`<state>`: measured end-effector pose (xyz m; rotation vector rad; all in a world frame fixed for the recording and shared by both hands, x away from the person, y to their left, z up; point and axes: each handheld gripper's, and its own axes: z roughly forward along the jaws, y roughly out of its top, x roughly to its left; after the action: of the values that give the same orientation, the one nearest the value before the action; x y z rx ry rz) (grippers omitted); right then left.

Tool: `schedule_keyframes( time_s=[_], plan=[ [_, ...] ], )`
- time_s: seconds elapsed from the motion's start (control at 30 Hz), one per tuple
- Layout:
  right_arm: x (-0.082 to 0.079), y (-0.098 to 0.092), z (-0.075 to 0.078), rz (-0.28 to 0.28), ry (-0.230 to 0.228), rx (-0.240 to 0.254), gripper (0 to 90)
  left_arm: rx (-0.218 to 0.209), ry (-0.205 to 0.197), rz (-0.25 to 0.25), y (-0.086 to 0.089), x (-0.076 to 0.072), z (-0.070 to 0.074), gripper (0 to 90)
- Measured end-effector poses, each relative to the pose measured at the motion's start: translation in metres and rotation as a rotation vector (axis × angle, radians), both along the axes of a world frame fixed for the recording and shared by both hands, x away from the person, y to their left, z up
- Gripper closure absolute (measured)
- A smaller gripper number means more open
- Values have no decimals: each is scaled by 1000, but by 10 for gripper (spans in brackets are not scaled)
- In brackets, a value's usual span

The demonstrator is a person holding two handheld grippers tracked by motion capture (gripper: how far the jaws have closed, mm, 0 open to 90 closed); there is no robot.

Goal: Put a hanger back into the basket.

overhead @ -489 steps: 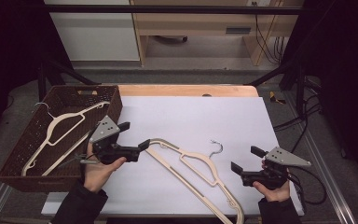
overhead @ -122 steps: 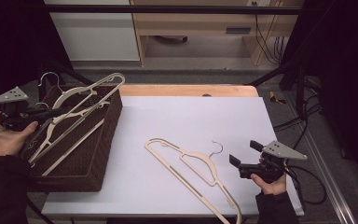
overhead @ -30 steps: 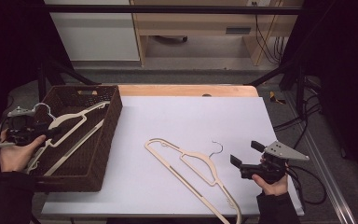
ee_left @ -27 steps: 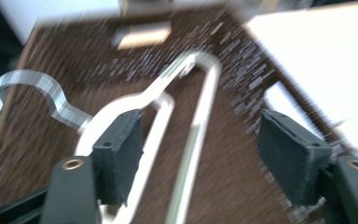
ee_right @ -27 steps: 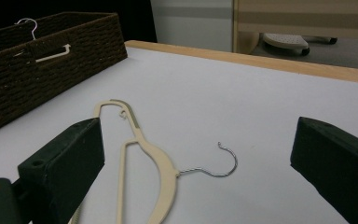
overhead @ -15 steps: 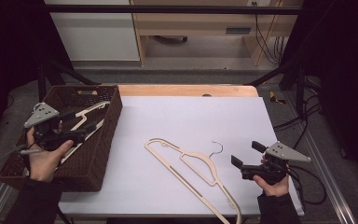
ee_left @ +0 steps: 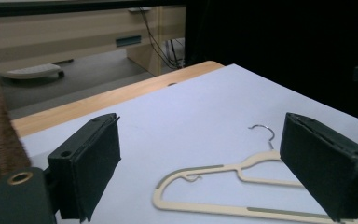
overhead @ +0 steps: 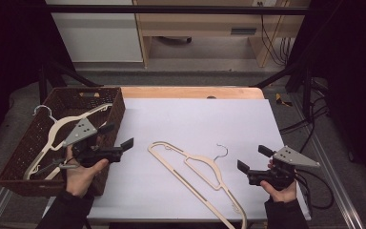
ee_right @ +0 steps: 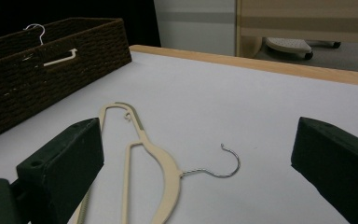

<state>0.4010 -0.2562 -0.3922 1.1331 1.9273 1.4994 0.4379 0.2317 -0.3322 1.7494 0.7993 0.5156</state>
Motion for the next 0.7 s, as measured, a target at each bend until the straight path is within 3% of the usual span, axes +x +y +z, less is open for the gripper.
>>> schedule_keyframes(
  time_s=[0.37,0.7],
  plan=[
    [-2,-1,-1,1,-3,-4,25,25,42,-92,-55,11,-23,121],
    [-5,-3,-2,7,-10,-12,25,73,77,-156,-103,21,-40,127]
  ],
)
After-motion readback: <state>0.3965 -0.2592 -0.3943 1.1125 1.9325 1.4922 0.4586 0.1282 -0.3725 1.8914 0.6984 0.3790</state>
